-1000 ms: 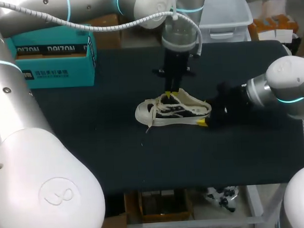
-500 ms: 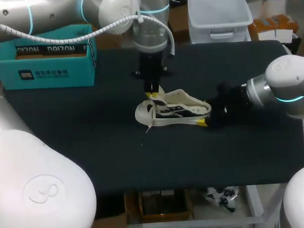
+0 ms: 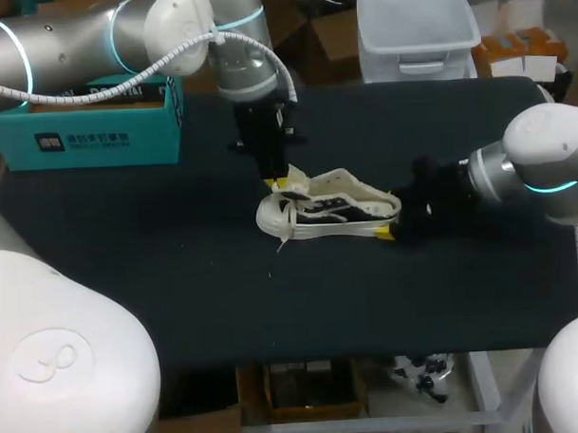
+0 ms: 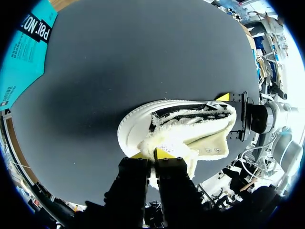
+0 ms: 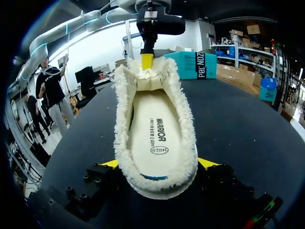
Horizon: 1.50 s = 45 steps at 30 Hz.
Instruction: Open the shoe tongue, take the insole out of the shoe, put the insole back into the shoe, and pack the shoe into the shoebox
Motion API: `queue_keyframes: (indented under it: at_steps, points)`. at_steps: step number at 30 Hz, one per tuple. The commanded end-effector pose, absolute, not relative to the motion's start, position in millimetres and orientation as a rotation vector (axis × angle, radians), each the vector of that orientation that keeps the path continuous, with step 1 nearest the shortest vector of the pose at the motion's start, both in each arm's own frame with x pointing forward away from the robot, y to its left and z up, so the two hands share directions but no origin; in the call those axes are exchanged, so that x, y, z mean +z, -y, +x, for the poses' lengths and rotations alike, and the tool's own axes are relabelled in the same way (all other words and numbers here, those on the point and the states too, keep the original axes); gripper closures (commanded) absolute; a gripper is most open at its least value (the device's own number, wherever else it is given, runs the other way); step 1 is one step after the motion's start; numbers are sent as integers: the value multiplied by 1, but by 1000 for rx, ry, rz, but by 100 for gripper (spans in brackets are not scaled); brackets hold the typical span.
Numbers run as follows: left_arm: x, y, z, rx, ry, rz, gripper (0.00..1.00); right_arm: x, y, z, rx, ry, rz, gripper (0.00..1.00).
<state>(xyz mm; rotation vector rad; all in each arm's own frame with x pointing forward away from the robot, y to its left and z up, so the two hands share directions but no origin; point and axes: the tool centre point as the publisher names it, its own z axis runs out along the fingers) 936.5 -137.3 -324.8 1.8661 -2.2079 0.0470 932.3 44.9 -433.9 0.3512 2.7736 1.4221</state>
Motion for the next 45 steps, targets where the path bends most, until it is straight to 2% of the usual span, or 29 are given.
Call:
queue_keyframes:
  at_steps: [1, 10, 17, 18, 23, 27, 28, 45]
  points:
    - [-323, 133, 934, 59, 2224, 1846, 70, -446, -41, 930, 1428, -2772, 349, 100]
    - [-271, 137, 916, 213, 2416, 1705, 63, -446, -41, 930, 1428, -2772, 349, 100]
    - [-222, 157, 906, 327, 2639, 1475, 89, -446, -41, 930, 1428, -2772, 349, 100]
    - [-217, 161, 905, 339, 2678, 1411, 100, -446, -41, 930, 1428, -2772, 349, 100]
    - [-201, 179, 901, 359, 2894, 963, 100, -446, -41, 930, 1428, -2772, 349, 100]
    - [-199, 175, 897, 372, 3003, 27, 100, -446, -41, 930, 1428, -2772, 349, 100]
    - [-197, 173, 899, 327, 2967, -91, 100, -446, -41, 930, 1428, -2772, 349, 100]
    - [-197, 183, 909, 290, 2976, -106, 100, -446, -41, 930, 1428, -2772, 349, 100]
